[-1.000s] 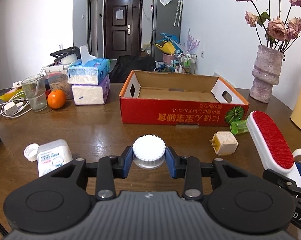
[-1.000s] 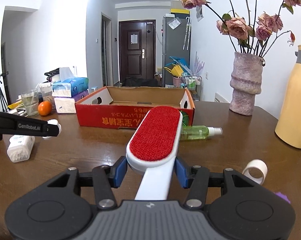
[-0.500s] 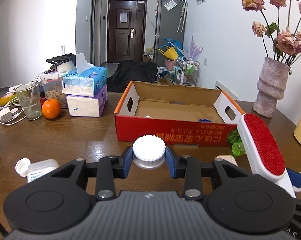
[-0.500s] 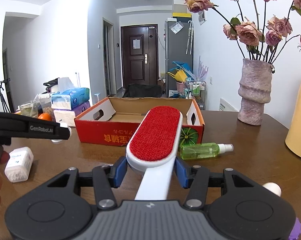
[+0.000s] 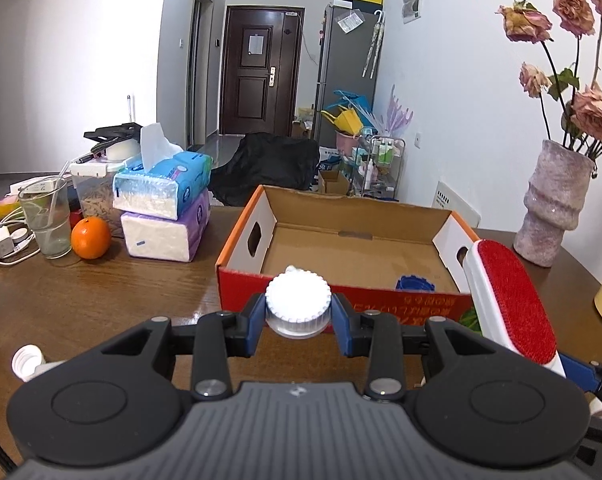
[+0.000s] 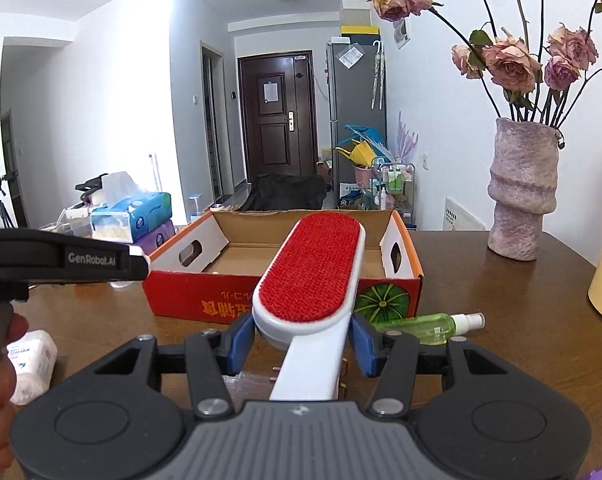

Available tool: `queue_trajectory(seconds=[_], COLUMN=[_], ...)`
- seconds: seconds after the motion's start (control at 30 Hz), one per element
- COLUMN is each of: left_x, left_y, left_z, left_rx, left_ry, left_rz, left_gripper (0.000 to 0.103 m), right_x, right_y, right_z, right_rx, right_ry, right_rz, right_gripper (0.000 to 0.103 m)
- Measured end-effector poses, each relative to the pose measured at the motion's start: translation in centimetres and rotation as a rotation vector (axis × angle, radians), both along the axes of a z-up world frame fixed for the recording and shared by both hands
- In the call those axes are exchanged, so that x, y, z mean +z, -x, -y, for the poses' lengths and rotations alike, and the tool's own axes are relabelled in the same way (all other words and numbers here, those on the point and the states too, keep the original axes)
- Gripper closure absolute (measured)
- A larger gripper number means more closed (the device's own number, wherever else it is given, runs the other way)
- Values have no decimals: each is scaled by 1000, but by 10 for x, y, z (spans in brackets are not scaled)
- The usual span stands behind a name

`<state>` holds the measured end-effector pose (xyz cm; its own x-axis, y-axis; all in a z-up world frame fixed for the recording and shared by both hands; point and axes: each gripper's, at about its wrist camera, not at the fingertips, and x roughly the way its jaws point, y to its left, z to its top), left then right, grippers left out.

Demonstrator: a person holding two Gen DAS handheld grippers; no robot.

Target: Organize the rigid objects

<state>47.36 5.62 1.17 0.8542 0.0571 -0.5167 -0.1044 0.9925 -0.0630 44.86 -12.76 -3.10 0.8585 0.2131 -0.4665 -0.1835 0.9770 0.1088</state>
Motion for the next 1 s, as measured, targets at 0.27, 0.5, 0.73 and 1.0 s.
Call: queue_trajectory(seconds=[0.27, 0.5, 0.73, 1.0], left_x=[-2, -4, -5, -5], left_y=[-19, -29, -41, -58], left_z=[4, 7, 3, 0], left_rx=[2, 0, 14, 27], left_ry=[1, -4, -8, -16], left_rz=[-4, -3, -1, 8], left_gripper=[66, 66, 66, 66], right_x=[0, 2, 6, 7], right_y=[-18, -33, -55, -78], right_z=[2, 4, 1, -1], right_rx=[-8, -27, -25, -34], right_ry=[0, -2, -10, -13], right_rz=[0, 5, 9, 10], right_gripper=[52, 52, 52, 52])
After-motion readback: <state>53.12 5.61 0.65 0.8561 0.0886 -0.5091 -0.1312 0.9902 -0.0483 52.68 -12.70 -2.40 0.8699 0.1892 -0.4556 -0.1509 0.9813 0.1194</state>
